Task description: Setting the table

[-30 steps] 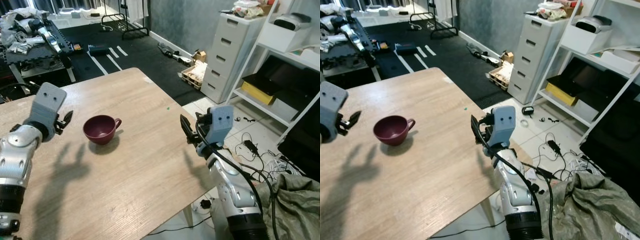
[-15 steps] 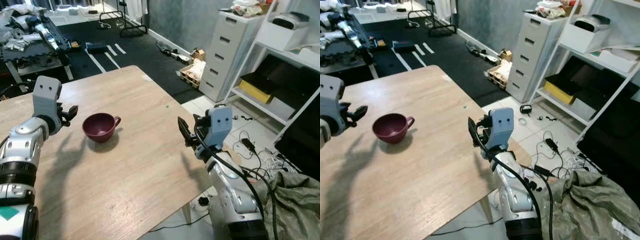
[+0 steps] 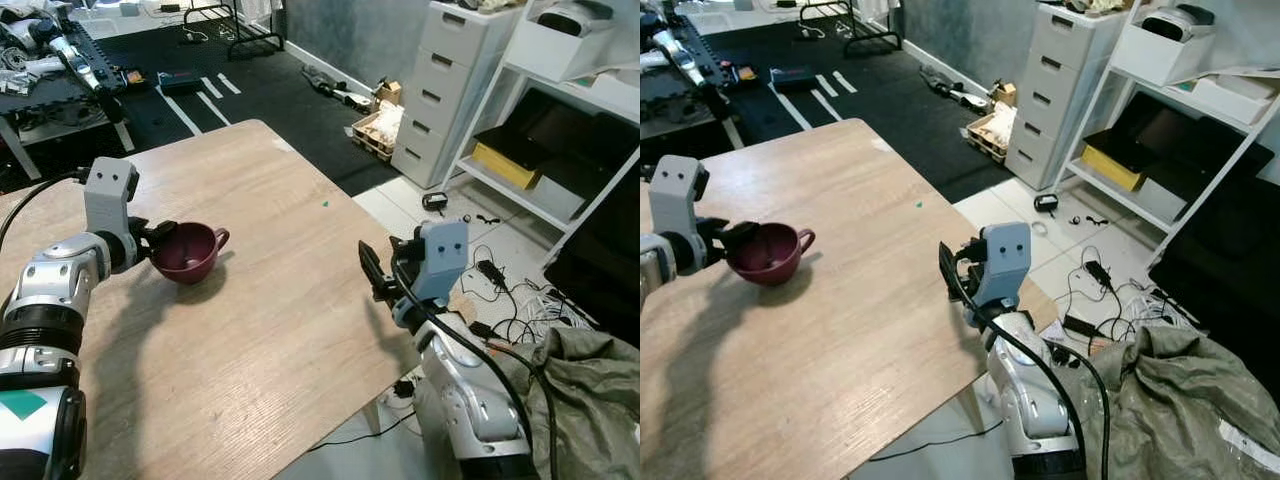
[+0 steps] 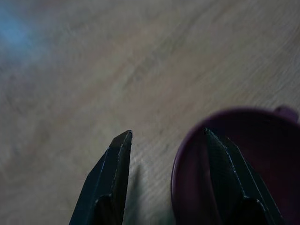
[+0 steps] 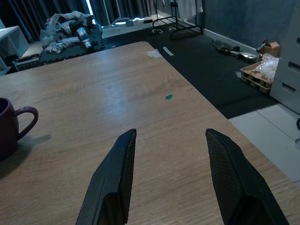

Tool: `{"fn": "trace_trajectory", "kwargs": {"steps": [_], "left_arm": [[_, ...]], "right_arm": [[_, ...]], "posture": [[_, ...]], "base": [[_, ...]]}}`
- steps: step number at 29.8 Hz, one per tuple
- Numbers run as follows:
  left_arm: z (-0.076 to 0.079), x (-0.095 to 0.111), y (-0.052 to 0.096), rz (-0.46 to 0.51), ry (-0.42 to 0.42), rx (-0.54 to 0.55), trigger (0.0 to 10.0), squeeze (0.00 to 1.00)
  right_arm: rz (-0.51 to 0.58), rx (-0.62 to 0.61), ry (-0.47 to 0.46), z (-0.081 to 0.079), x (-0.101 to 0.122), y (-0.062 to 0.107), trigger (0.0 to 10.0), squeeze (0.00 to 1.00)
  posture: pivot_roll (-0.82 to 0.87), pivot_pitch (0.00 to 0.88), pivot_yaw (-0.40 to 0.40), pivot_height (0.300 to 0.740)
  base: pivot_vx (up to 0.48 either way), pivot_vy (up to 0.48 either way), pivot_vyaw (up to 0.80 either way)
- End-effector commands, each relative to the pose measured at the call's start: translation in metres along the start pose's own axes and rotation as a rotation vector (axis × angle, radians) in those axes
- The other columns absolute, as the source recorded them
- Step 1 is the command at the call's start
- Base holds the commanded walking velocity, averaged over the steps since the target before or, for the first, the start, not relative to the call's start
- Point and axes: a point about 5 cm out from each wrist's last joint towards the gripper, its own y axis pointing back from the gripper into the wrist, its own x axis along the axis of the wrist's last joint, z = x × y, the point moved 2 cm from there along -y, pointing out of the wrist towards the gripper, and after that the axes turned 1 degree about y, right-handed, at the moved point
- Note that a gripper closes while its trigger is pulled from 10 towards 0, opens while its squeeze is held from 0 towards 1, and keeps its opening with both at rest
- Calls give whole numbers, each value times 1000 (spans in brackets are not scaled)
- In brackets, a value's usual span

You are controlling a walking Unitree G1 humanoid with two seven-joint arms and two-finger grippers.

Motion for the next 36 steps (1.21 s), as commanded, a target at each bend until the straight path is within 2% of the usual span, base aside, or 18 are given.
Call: {"fn": "trace_trajectory", "kwargs": {"steps": [1,6,7,11,22,23,25,29,34,36], "left_arm": [[-2,-25,0,-85,49,0,10000,0],[9,-39,-3,-120,94,-33,10000,0],[20,-47,-6,-140,107,-69,10000,0],[37,-55,-11,-159,128,-131,10000,0],[70,-63,-13,-209,10,-312,10000,0],[79,-70,-11,-232,-35,-360,10000,0],[81,-73,-11,-241,-49,-373,10000,0],[94,-88,-6,-284,-113,-449,10000,0],[103,-95,-4,-304,-145,-493,10000,0],[110,-99,1,-317,-166,-535,10000,0]], "right_arm": [[-13,-2,-9,-1,-3,2,10000,0],[-15,0,-10,-2,-2,2,10000,0],[-15,-1,-9,-1,-2,1,10000,0],[-11,0,-6,0,0,0,10000,0],[-4,12,-7,-3,2,-2,10000,0],[3,46,-9,-8,4,-3,10000,0],[6,66,-10,-11,4,-3,10000,0],[59,214,26,-34,14,-3,10000,0],[107,385,175,-54,17,-2,10000,0],[111,502,265,-65,12,3,10000,0]], "posture": [[13,118,93,740],[9,115,90,740],[8,113,88,740],[5,108,86,740],[2,90,88,740],[1,86,86,740],[1,86,86,740],[-3,77,84,740],[-6,72,84,740],[-5,74,86,740]], "base": [[0,0,0],[0,0,0],[0,0,0],[0,0,0],[0,0,0],[0,0,0],[0,0,0],[0,0,0],[0,0,0],[0,0,0]]}}
